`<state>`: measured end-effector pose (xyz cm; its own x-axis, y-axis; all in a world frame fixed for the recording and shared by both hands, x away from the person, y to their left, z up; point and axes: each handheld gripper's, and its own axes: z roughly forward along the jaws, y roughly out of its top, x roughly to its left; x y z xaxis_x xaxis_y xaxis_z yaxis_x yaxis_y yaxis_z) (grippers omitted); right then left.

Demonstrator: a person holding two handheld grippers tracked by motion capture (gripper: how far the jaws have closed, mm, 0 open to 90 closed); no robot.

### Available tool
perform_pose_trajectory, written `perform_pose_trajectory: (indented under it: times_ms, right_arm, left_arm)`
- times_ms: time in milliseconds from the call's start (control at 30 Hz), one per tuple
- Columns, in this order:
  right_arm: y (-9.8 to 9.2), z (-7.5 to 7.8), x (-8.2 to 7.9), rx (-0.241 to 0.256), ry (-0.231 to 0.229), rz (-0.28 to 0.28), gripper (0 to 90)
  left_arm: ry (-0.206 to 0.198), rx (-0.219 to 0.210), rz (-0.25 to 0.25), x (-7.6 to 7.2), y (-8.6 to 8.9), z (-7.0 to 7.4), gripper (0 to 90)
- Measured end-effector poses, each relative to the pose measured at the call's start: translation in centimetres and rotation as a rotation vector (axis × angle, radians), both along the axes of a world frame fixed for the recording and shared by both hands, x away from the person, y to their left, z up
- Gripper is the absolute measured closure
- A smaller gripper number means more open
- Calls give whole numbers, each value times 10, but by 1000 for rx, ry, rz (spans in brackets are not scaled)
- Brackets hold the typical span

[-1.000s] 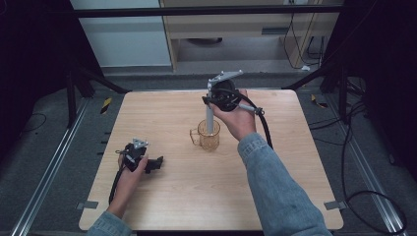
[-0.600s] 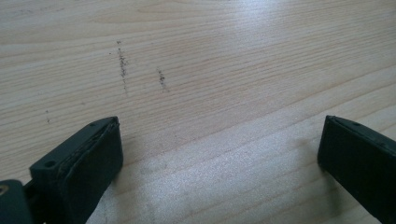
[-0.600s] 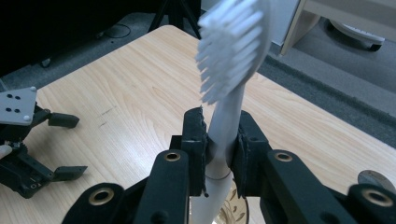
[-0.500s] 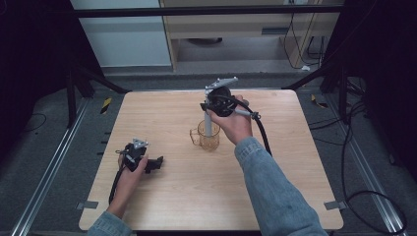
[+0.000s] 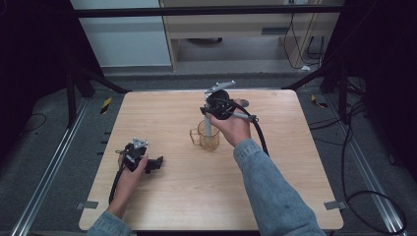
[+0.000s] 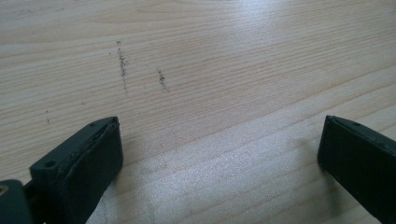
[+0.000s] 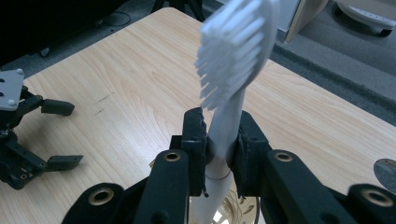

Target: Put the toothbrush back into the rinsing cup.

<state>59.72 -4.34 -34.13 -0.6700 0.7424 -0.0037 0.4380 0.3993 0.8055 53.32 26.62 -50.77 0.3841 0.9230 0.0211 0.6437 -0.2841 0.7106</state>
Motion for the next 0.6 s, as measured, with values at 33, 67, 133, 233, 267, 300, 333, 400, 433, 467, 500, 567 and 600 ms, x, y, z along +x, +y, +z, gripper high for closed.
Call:
perform_pose_trajectory:
  times_ms: [33, 67, 133, 233, 267, 300, 333, 400, 433, 467, 500, 567, 600]
  right_arm:
    - [0, -2, 0, -3, 4, 1, 768]
    - [0, -2, 0, -3, 4, 1, 768]
    - [0, -3, 1, -8, 9, 1, 768]
    - [1, -6, 2, -10, 17, 2, 768]
    - [1, -6, 2, -10, 17, 2, 768]
    - [2, -6, 3, -11, 21, 1, 768]
    - [2, -6, 3, -11, 21, 1, 768]
    - [2, -7, 3, -15, 27, 2, 768]
    - [3, -8, 4, -16, 29, 1, 768]
    - [3, -9, 4, -19, 33, 1, 768]
    - [3, -10, 5, -19, 33, 1, 768]
    - [3, -10, 6, -20, 36, 2, 768]
    - [3, -10, 6, -20, 36, 2, 768]
  left_arm:
    - [0, 0, 0, 0, 0, 0, 0]
    - [0, 0, 0, 0, 0, 0, 0]
    - [0, 0, 0, 0, 0, 0, 0]
    - [0, 0, 0, 0, 0, 0, 0]
    - [0, 0, 0, 0, 0, 0, 0]
    - [0, 0, 0, 0, 0, 0, 0]
    - [0, 0, 0, 0, 0, 0, 0]
    - [0, 0, -1, 0, 0, 0, 0]
    - [0, 0, -1, 0, 0, 0, 0]
    - [0, 0, -1, 0, 0, 0, 0]
    - [0, 0, -1, 0, 0, 0, 0]
    - [0, 0, 0, 0, 0, 0, 0]
    - [0, 0, 0, 0, 0, 0, 0]
